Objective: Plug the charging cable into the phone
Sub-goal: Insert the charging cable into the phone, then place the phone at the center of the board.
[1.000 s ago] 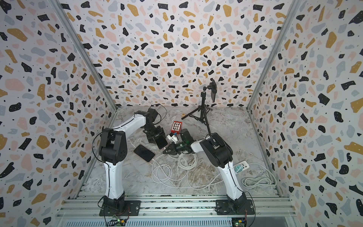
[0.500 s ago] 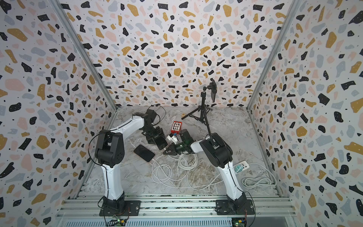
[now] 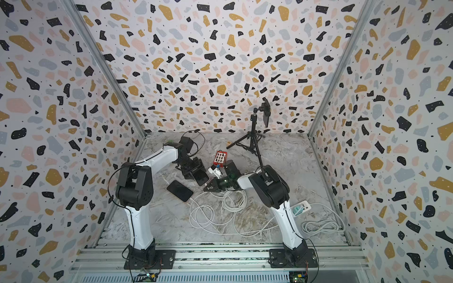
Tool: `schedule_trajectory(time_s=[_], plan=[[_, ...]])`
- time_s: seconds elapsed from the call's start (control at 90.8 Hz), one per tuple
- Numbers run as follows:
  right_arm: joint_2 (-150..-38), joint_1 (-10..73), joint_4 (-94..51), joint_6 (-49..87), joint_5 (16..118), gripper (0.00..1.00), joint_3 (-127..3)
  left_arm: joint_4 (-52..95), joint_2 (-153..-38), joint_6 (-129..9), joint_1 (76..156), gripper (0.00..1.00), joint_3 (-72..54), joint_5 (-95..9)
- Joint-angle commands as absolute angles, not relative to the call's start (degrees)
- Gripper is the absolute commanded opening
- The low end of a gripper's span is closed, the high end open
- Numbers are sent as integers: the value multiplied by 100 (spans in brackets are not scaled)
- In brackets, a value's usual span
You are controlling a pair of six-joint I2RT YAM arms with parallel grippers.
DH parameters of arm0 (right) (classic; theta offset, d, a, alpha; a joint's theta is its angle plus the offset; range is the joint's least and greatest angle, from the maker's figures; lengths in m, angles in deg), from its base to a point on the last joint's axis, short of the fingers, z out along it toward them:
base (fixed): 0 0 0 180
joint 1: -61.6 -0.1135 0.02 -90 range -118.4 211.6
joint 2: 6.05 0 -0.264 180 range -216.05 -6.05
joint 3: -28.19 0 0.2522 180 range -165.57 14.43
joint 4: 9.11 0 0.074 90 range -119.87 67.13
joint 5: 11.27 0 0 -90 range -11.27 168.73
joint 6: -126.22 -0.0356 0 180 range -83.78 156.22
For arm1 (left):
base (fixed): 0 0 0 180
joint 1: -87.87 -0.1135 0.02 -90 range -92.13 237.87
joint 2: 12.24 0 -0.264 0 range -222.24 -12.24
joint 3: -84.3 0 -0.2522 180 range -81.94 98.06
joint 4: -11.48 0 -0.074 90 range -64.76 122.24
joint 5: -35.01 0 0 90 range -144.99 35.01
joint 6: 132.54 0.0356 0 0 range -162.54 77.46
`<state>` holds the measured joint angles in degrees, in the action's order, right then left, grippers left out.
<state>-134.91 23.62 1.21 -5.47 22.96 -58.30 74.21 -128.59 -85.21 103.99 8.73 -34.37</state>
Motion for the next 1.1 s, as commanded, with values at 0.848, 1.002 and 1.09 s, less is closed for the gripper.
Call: schedule_trajectory(time_s=[0.848,1.002,1.09], plan=[[-11300,2525,-2379,1062,4500,100,-5540,8297,-13909,-8897,9861,61,2096,-2951],[-10563,2547,-3328,1706,6017,100,-5481,8279,-14149,-8774,9860,78,2262,-3049],[-10241,2556,-3693,1991,6874,100,-5480,8218,-14133,-8529,9860,93,2357,-3171]])
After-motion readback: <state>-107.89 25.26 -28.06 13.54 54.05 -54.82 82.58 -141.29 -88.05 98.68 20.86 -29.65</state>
